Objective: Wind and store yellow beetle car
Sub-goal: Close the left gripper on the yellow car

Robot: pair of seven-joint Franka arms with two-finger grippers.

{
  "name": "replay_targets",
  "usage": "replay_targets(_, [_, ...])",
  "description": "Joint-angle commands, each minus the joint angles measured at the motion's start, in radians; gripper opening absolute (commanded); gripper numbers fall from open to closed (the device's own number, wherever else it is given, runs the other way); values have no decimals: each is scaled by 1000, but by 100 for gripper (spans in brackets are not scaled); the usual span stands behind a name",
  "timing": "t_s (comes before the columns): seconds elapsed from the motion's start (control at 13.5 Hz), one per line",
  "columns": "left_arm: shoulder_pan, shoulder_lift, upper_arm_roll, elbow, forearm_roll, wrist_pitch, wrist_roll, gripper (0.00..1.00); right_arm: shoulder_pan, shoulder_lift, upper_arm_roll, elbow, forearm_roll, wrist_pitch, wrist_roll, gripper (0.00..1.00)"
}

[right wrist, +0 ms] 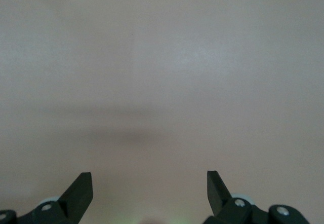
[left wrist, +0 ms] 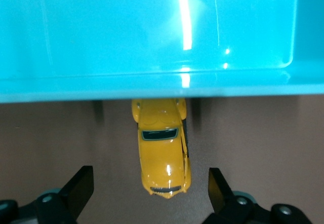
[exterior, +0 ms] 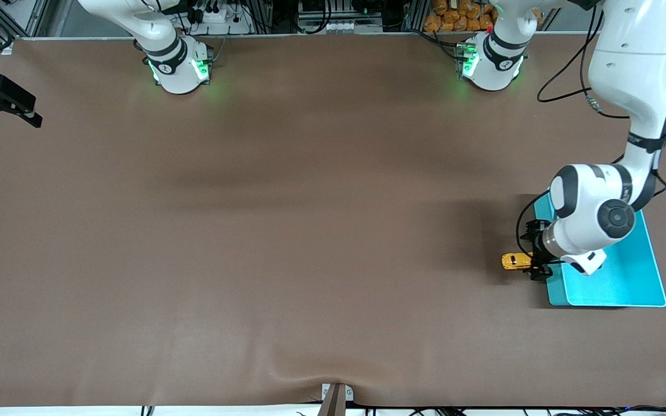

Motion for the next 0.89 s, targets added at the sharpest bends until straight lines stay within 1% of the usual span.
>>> replay_targets(0.0, [-3, 26, 6, 10, 19, 42, -26, 100, 1, 7, -2, 9, 2, -14, -32, 100])
replay_targets(0.07, [-3, 34, 7, 16, 21, 44, -26, 100, 2, 19, -2, 11, 1, -14, -31, 100])
replay_targets(0.15, [-5, 37, 7, 22, 22, 44, -26, 79, -2, 22, -2, 11, 1, -14, -32, 100])
replay_targets(0.22, [-5, 45, 7, 24, 33, 44, -26, 33, -8, 22, -3, 12, 2, -14, -34, 100])
replay_targets(0.37, [-6, 57, 6, 32, 38, 44, -26, 0, -11, 20, -5, 12, 1, -14, -34, 100])
replay_targets(0.59, [-11, 55, 11, 33, 45, 44, -22, 0, -19, 20, -6, 15, 4, -19, -31, 100])
replay_targets(0.74, [-22, 42, 4, 33, 93, 41, -23, 0, -18, 20, -5, 20, 4, -22, -29, 100])
replay_targets(0.81, [-48, 26, 6, 33, 107, 32, -23, 0, -16, 22, -5, 20, 5, -24, -28, 100])
